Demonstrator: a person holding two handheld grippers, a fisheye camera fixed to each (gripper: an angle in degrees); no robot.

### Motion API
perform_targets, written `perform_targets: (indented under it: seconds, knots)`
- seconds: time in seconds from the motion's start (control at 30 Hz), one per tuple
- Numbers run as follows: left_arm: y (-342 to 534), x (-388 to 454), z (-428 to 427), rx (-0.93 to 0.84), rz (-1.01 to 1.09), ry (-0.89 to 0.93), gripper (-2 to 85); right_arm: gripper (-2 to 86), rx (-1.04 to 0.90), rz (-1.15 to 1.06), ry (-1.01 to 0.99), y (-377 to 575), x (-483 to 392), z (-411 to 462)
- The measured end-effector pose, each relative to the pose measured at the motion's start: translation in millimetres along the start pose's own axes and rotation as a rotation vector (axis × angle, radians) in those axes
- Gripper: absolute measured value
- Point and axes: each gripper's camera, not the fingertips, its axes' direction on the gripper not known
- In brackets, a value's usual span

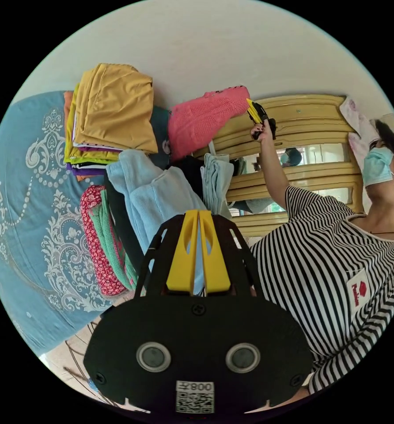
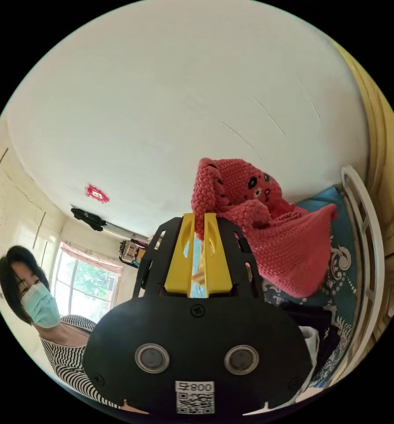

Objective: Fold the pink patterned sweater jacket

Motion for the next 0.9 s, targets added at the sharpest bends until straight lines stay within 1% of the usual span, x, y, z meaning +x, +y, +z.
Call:
perform_targets:
  seconds: [0.07, 0.1, 0.17, 0.2, 0.37, 0.4, 0.47, 0.5, 0.57, 0.7, 0.77, 0.9]
  knots:
    - [7.5, 6.4, -29.9, 0.043, 0.041, 0.035, 0.1, 2.7, 0.080, -0.043, -0.054, 7.0, -72.2, -7.1]
    - [13.9, 11.7, -51.9, 0.075, 0.071, 0.058, 0.1, 2.7, 0.097, -0.057, -0.069, 8.6, -91.0, -8.2]
    - [26.0, 20.5, -86.2, 0.125, 0.113, 0.081, 0.0, 2.7, 0.166, -0.111, -0.120, 16.0, -170.1, -9.6]
    - [36.3, 26.9, -110.6, 0.159, 0.139, 0.085, 0.0, 2.7, 0.180, -0.129, -0.133, 18.0, -191.0, -8.9]
    - [94.2, 47.5, -214.4, 0.302, 0.201, 0.082, 0.0, 2.5, 0.280, -0.330, -0.276, 50.0, -388.3, 15.0]
    - [110.3, 51.5, -241.1, 0.341, 0.210, 0.079, 0.0, 2.5, 0.278, -0.352, -0.284, 55.2, -410.1, 20.8]
    - [133.0, 58.0, -282.2, 0.399, 0.225, 0.075, 0.0, 2.5, 0.253, -0.435, -0.331, 81.7, -490.8, 52.9]
    - [147.4, 63.8, -310.6, 0.445, 0.241, 0.067, 0.0, 2.4, 0.243, -0.455, -0.347, 89.4, -509.2, 62.3]
    - [167.5, 75.2, -352.7, 0.508, 0.273, 0.044, 0.1, 2.4, 0.221, -0.515, -0.421, 121.9, -574.7, 99.6]
    - [208.0, 110.2, -440.9, 0.595, 0.381, 0.016, 0.3, 2.2, 0.191, -0.546, -0.535, 166.5, -654.2, 157.6]
    - [224.0, 126.4, -472.9, 0.612, 0.439, 0.017, 0.5, 2.1, 0.159, -0.574, -0.604, 195.6, -703.1, 198.6]
    - [263.6, 160.8, -535.2, 0.672, 0.519, -0.006, 1.8, 1.9, 0.130, -0.613, -0.683, 238.0, -767.3, 259.4]
